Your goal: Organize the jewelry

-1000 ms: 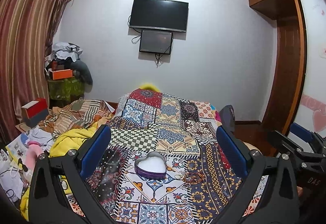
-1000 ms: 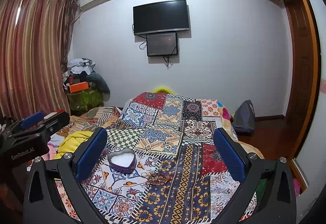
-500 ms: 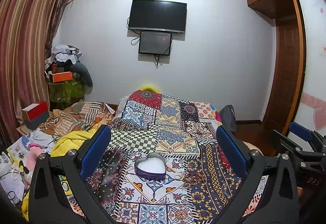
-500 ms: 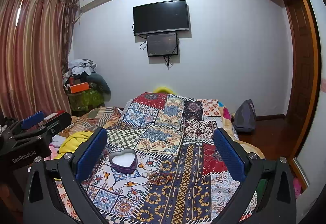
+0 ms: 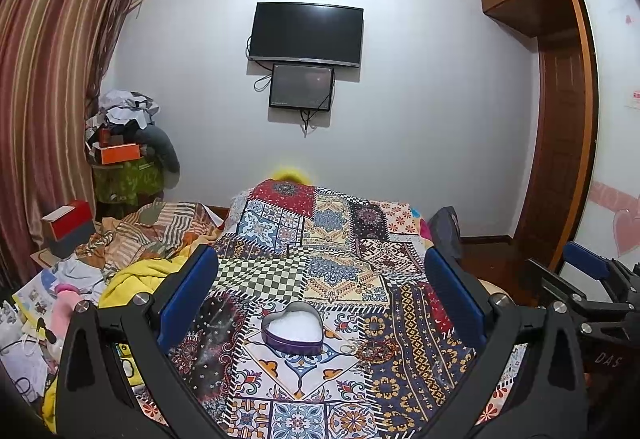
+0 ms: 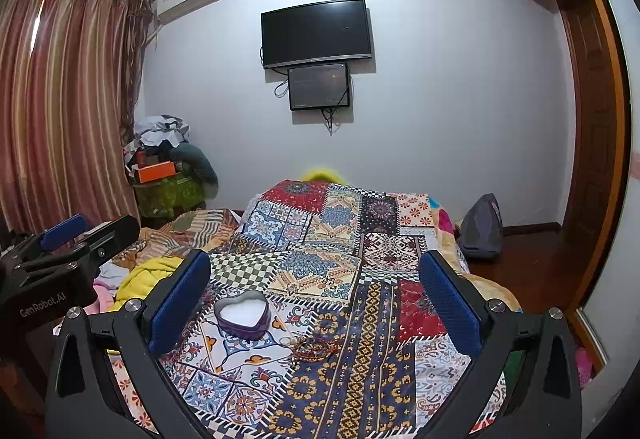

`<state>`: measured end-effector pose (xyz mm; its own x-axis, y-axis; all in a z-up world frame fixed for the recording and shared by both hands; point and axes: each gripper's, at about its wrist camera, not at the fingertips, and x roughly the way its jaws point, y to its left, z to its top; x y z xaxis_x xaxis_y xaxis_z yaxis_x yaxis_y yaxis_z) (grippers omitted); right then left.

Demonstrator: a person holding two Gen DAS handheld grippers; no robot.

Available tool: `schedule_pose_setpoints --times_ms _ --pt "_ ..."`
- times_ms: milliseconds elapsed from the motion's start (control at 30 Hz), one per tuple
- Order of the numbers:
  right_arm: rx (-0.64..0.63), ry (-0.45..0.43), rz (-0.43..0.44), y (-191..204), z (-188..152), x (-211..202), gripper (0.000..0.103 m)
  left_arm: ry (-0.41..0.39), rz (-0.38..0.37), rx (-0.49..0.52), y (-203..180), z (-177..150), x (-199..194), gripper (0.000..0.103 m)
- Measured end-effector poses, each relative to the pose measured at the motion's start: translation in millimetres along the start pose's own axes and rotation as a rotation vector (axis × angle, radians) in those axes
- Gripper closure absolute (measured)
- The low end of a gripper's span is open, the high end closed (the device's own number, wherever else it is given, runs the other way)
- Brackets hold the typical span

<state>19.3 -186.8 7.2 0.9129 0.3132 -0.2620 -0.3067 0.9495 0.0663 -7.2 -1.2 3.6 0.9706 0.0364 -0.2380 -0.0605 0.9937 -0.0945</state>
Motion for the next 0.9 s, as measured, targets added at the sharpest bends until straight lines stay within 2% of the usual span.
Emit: schedule_pose_setpoints --times_ms 333,633,900 --pt "-0.003 0.021 -0.002 1.2 -3.7 7.9 0.0 0.021 0.007 -0.004 2.0 -1.1 9.4 0.0" --pt "-0.007 0.071 -0.024 -5.6 -12.2 24.7 0.0 0.074 0.032 -0.011 7.2 -8.2 34.6 0.0" --pt "-0.042 0.17 -0.087 -22.9 -37.3 56.1 0.0 0.155 0.085 -0.027 19.5 -26.0 69.2 0.0"
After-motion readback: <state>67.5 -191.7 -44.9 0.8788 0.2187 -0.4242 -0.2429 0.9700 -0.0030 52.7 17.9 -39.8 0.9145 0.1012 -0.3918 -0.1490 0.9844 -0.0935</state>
